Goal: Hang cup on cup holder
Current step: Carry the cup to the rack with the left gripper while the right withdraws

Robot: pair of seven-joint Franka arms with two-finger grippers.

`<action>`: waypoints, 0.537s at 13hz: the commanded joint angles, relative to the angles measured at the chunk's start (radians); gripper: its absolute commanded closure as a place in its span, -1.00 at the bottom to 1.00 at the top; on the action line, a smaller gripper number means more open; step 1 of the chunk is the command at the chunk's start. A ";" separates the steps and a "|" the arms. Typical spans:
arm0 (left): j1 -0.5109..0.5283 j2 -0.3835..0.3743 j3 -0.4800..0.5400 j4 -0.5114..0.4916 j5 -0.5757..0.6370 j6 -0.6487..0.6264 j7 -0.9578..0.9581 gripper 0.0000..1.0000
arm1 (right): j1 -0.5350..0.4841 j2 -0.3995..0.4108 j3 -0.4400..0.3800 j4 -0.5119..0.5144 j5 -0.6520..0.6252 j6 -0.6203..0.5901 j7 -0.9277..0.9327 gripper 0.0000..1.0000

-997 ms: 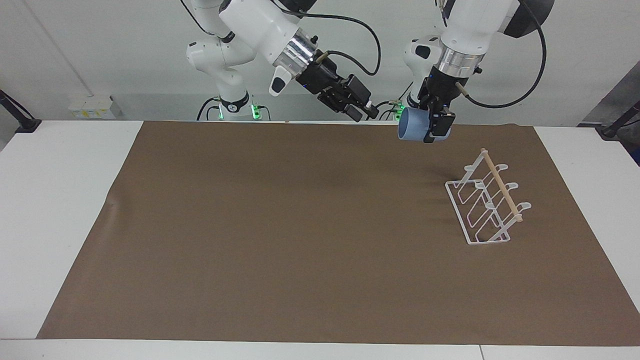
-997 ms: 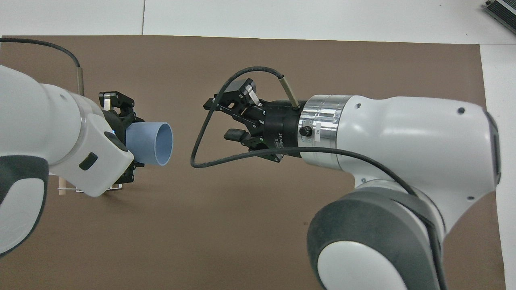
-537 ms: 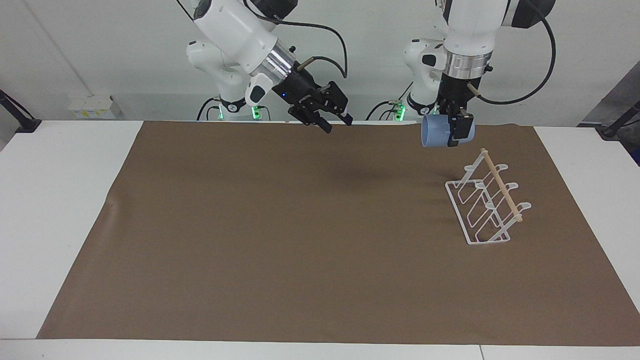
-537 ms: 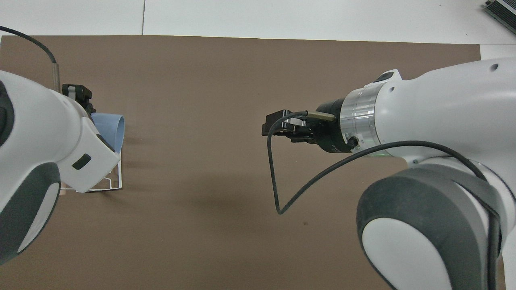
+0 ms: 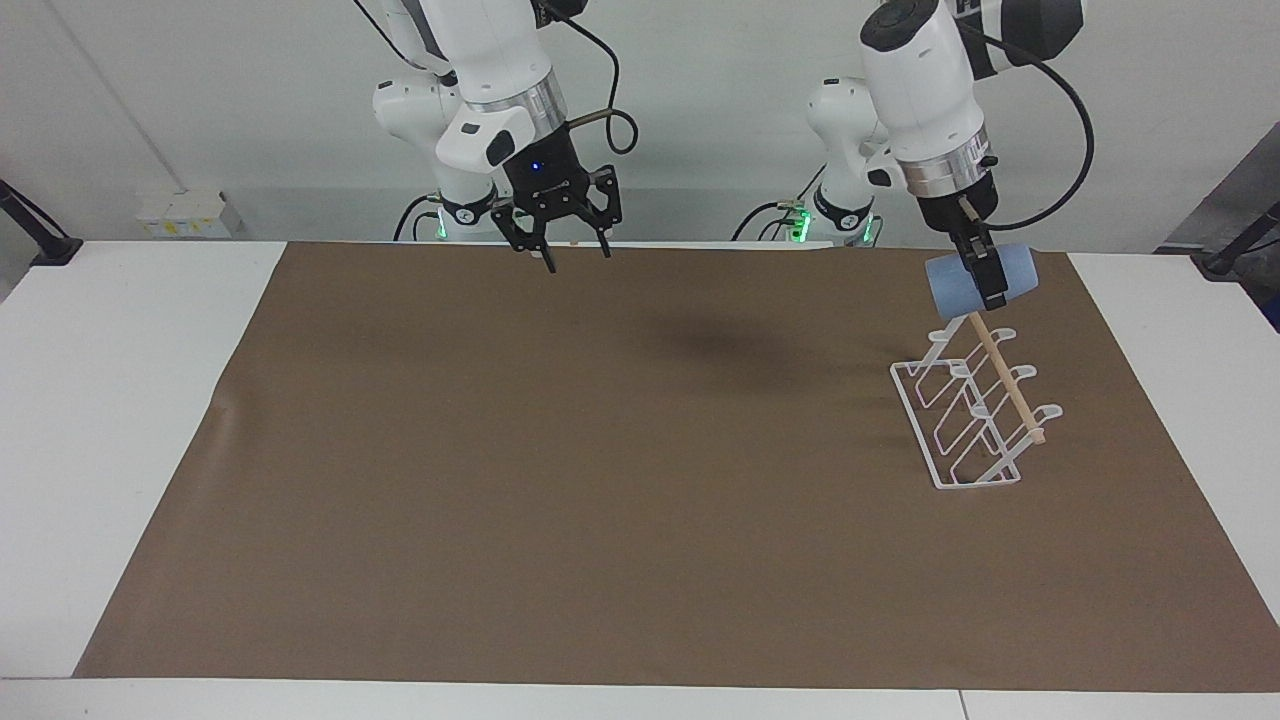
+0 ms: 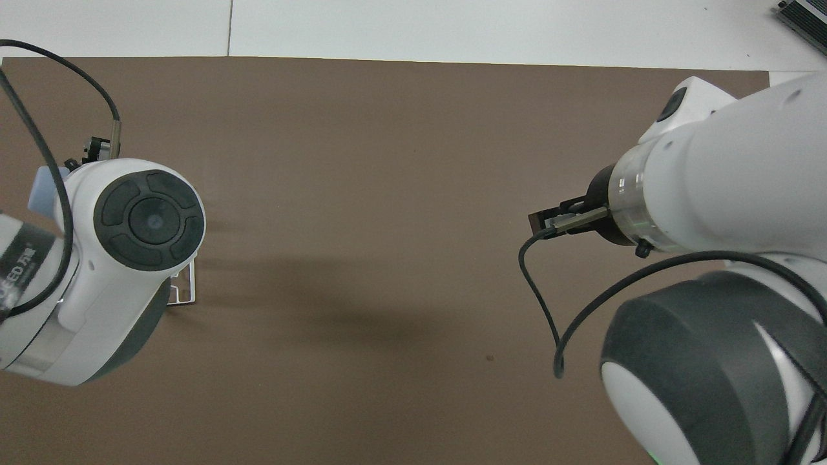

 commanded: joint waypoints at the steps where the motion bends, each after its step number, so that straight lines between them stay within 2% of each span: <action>1: 0.012 0.032 -0.003 -0.018 0.037 0.040 -0.033 1.00 | -0.088 0.003 0.013 0.011 -0.041 -0.026 -0.052 -0.37; 3: 0.019 0.080 -0.003 -0.021 0.058 0.063 -0.050 1.00 | -0.161 0.000 0.014 -0.009 -0.043 -0.012 -0.145 -0.35; 7: 0.095 0.080 -0.001 -0.106 0.095 0.251 -0.069 1.00 | -0.244 -0.056 0.014 -0.142 -0.038 0.046 -0.176 -0.35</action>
